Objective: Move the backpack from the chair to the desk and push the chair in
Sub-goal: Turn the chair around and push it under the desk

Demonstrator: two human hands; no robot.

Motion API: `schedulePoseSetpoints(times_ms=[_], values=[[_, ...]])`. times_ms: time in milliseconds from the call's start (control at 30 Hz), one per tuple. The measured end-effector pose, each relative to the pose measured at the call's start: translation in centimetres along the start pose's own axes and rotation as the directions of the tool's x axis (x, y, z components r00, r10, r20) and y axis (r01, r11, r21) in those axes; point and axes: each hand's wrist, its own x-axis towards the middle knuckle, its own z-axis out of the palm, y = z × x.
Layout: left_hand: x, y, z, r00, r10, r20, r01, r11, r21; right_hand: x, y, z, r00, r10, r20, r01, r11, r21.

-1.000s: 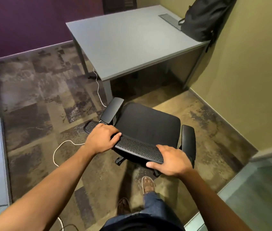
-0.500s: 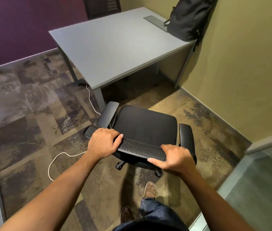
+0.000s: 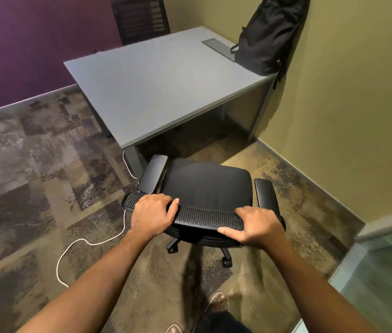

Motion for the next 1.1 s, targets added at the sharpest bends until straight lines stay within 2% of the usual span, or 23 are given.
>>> schedulePoseSetpoints(times_ms=[367,467,700,833,1100], values=[[6.2,3.7,2.1,0.997,-0.060,-0.040,0.062,0.997,0.039,5.2,7.7,-0.7,0.989,-0.126,-0.079,0.124,0.992,-0.036],[8.0,4.2,2.4,0.995,-0.089,-0.054,0.091,0.995,0.042,7.1,9.1,-0.8,0.974,-0.162,-0.157,0.155,0.986,-0.059],[11.9,4.4,3.1,0.991,-0.100,-0.093,0.104,0.994,0.044,11.1,11.3,-0.9,0.958,-0.163,-0.237,0.149,0.986,-0.078],[15.3,4.2,3.6,0.990,-0.110,-0.088,0.114,0.992,0.046,14.1,12.9,-1.3,0.968,-0.123,-0.219,0.115,0.992,-0.051],[22.3,4.1,4.7,0.985,-0.143,-0.101,0.151,0.986,0.074,21.6,16.8,-1.4,0.973,-0.138,-0.185,0.128,0.990,-0.067]])
